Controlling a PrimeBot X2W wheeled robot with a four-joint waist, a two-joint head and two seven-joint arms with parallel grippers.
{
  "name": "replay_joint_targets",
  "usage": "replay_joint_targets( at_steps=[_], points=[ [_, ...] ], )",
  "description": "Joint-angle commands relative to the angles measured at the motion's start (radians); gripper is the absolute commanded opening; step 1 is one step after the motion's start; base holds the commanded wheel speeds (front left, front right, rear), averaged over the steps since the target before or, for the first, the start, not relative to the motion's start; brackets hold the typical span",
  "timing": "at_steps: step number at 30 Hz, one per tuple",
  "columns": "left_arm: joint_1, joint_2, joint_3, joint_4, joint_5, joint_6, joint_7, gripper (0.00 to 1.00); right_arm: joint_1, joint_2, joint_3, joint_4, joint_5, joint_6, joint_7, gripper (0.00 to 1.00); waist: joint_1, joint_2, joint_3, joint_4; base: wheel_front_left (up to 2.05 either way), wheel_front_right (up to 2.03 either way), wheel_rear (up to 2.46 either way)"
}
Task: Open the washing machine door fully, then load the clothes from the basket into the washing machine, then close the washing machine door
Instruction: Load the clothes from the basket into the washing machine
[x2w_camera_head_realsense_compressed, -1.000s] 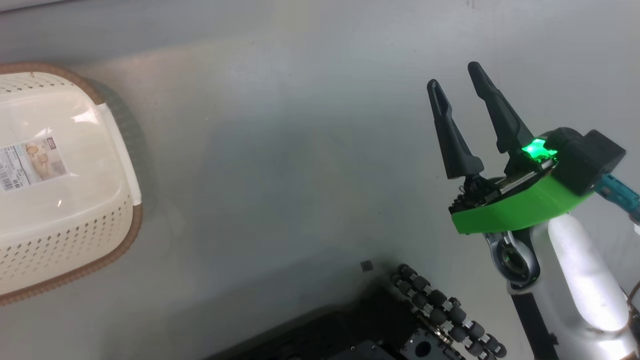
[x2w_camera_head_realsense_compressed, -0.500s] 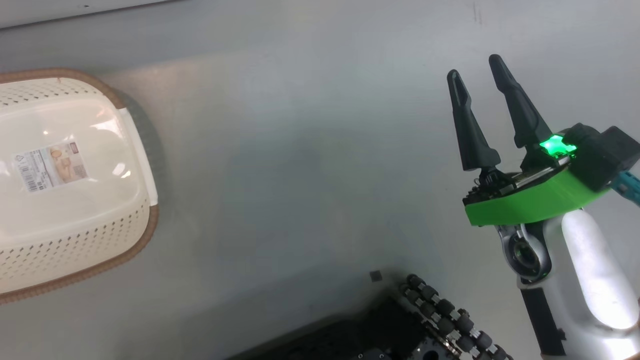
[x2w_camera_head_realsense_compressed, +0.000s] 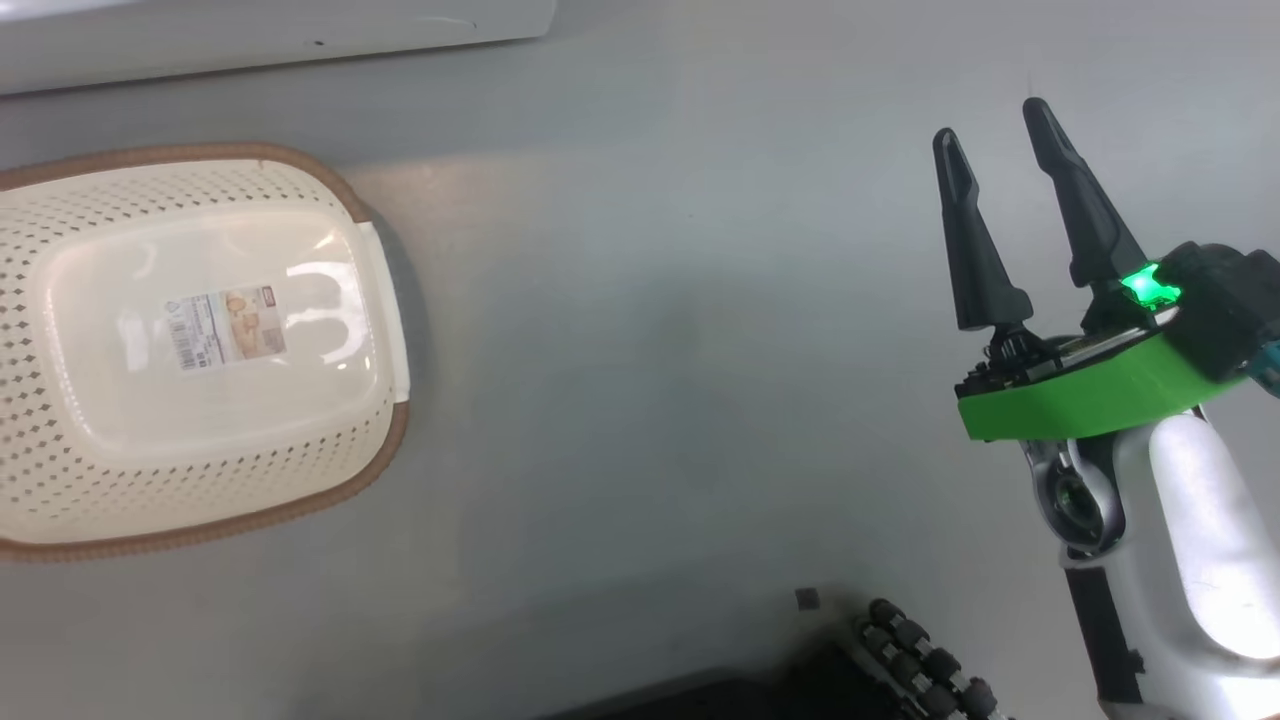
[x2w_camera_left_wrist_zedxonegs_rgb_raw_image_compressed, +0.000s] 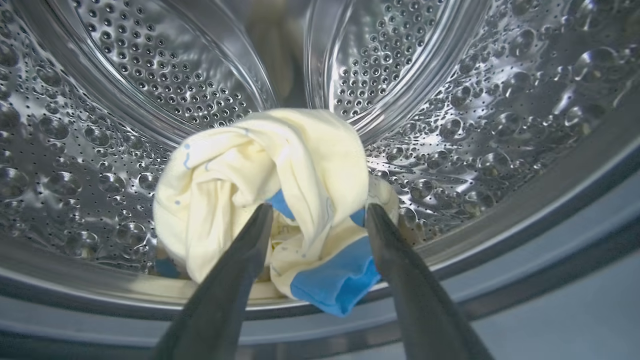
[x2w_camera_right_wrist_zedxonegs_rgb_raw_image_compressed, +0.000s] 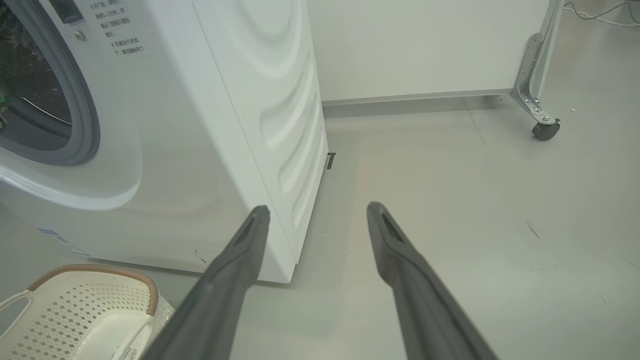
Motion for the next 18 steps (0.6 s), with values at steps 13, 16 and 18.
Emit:
replay_joint_targets(
  at_steps=[13, 16, 18],
  points=[
    [0.256, -0.003, -0.01, -0.092, -0.088, 0.003, -0.093, 1.0, 0.076, 0.0, -0.016, 0.004, -0.047, 0.003, -0.006, 1.0, 0.0001, -0.0001, -0.231, 0.098, 0.0, 0.0, 0.0],
    [0.353, -0.008, 0.009, -0.136, -0.099, 0.015, -0.101, 1.0, 0.099, 0.0, -0.031, 0.012, -0.052, 0.003, -0.006, 1.0, 0.0001, -0.0001, -0.291, 0.109, 0.0, 0.0, 0.0],
    [0.425, -0.005, 0.028, -0.184, -0.097, 0.03, -0.102, 1.0, 0.119, 0.0, -0.04, 0.015, -0.053, 0.003, -0.006, 1.0, 0.0001, -0.0001, -0.333, 0.118, 0.0, 0.0, 0.0]
  ],
)
